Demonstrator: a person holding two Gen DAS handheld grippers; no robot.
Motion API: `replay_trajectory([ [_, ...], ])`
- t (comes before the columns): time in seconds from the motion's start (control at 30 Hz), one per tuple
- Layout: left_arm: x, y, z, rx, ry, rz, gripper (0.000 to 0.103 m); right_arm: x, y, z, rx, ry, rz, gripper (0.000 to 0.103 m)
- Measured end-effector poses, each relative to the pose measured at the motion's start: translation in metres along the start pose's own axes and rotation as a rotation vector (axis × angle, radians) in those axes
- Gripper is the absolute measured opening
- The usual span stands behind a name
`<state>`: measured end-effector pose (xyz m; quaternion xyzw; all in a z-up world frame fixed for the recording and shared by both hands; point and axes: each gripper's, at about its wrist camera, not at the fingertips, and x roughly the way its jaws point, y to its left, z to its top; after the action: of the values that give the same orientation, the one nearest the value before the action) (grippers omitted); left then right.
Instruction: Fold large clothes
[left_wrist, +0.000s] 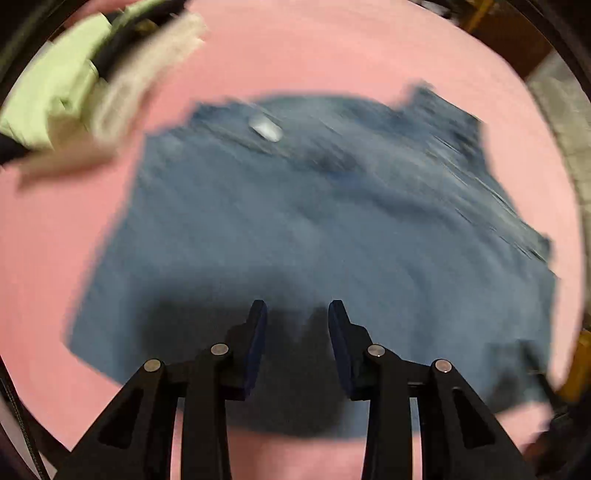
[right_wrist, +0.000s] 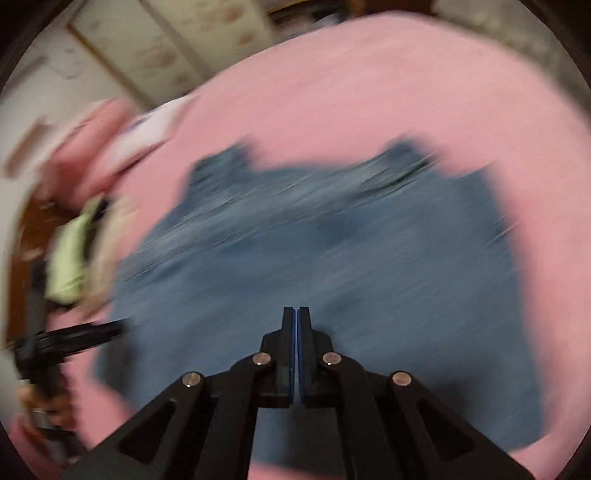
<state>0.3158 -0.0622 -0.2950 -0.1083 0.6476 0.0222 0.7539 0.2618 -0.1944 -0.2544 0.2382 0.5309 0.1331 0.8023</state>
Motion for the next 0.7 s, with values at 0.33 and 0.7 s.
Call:
replay_trajectory([
  [0.33, 0.022, -0.060, -0.059, 0.113, 0.056, -0.004, 0.030, 0.062, 0.043, -0.064, -0.042, 0.216, 0.156, 0.000],
  [0.7, 0.002, 0.011, -0.079, 0.032, -0.057, 0.199, 0.015, -0.027, -0.101, -0.035, 0.235, -0.007, -0.118, 0.000],
])
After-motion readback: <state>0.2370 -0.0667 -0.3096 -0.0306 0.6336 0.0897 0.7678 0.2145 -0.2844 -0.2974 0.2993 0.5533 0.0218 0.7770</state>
